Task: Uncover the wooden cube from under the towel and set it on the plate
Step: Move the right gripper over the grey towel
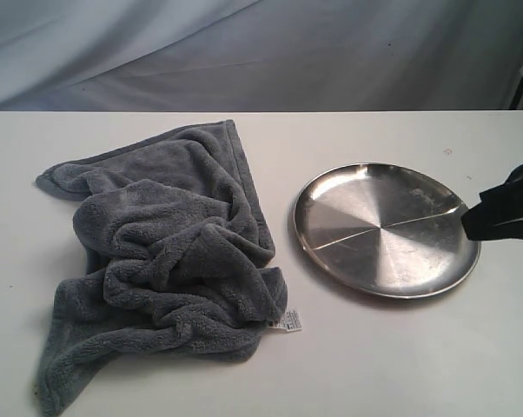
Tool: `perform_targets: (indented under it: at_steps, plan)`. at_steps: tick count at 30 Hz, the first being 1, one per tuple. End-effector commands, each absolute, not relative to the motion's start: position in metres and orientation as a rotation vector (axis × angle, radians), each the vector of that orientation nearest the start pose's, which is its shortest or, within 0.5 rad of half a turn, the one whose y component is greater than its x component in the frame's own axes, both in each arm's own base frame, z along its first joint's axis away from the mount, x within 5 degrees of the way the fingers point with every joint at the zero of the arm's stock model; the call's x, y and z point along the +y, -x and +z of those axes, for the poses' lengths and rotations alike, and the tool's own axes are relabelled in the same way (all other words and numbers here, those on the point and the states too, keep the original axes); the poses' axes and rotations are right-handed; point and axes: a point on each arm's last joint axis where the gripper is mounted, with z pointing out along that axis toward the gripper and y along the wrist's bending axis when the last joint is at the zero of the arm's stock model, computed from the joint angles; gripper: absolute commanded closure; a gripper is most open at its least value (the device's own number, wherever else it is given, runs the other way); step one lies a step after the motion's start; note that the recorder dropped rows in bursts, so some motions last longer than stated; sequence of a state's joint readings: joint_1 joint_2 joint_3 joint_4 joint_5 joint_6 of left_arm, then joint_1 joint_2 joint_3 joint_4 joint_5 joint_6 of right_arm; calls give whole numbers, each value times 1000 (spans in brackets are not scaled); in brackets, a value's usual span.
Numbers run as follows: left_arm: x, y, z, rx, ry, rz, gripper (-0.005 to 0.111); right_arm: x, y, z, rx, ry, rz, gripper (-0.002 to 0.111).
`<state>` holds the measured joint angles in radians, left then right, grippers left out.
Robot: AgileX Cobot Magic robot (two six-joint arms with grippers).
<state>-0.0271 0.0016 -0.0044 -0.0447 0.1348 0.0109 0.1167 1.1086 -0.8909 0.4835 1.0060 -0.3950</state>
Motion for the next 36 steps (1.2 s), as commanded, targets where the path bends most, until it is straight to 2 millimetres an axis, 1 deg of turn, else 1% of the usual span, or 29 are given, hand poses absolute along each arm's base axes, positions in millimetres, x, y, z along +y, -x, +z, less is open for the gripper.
perform_targets:
  at_steps: [1, 3, 5, 8, 11, 14, 18, 21, 25, 31, 34, 36]
  plan:
    - [-2, -56, 201, 1616, 1, -53, 105, 61, -197, 307, 2575, 476, 539, 108]
    - [-2, -56, 201, 1616, 1, -53, 105, 61, -197, 307, 2575, 480, 541, 108]
    - [-2, -56, 201, 1616, -2, -51, 105, 66, -196, 306, 2572, 512, 549, 108]
    - [-2, -56, 201, 1616, -2, -51, 105, 80, -196, 301, 2580, 615, 569, 108]
    - [-2, -56, 201, 1616, -2, -51, 105, 94, -203, 289, 2605, 689, 576, 108]
    - [-2, -56, 201, 1616, -2, -51, 105, 115, -213, 268, 2651, 773, 582, 108]
    - [-2, -56, 201, 1616, 2, -54, 105, 151, -221, 237, 2708, 902, 553, 108]
    - [-2, -56, 201, 1616, 2, -54, 105, 181, -228, 225, 2742, 994, 484, 108]
    - [-2, -56, 201, 1616, 2, -54, 105, 225, -238, 224, 2706, 1085, 367, 108]
    - [-2, -56, 201, 1616, -1, -51, 105, 297, -247, 228, 2557, 1139, 312, 108]
    - [-2, -56, 201, 1616, -1, -51, 105, 327, -248, 230, 2463, 1145, 300, 108]
    - [-2, -56, 201, 1616, -1, -51, 105, 340, -248, 229, 2413, 1154, 286, 108]
